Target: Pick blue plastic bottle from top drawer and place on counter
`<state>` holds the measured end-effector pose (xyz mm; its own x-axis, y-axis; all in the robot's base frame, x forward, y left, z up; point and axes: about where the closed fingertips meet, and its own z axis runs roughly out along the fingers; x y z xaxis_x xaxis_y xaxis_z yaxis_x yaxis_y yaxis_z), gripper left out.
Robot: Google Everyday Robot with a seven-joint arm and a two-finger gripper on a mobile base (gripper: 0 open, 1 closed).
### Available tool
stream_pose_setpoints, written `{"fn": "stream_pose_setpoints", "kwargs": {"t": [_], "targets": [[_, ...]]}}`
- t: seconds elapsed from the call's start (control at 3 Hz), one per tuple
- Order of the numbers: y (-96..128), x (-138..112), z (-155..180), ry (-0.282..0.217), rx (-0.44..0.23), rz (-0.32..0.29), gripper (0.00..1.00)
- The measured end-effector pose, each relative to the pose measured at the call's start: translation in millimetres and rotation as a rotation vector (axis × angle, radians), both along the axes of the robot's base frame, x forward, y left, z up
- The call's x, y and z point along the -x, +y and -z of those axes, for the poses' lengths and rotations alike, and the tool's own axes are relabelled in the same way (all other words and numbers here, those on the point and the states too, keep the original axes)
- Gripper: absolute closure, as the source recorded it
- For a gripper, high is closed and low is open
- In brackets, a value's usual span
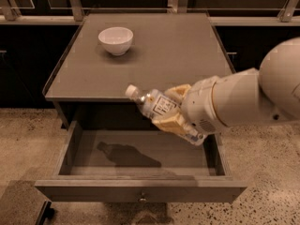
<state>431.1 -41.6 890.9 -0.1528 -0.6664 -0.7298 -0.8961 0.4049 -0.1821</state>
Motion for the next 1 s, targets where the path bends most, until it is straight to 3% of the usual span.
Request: {"fn": "stream_pose_setpoints", "kwargs": {"t": [0.33,0.67,1.0], "targets": [[3,2,-7,-0.013,0.01,-0.001,1.0],[4,0,-1,-0.045,-0.044,0.0,1.0],[-7,-24,-3,-0.089,-0.082,-0.015,1.0]]}}
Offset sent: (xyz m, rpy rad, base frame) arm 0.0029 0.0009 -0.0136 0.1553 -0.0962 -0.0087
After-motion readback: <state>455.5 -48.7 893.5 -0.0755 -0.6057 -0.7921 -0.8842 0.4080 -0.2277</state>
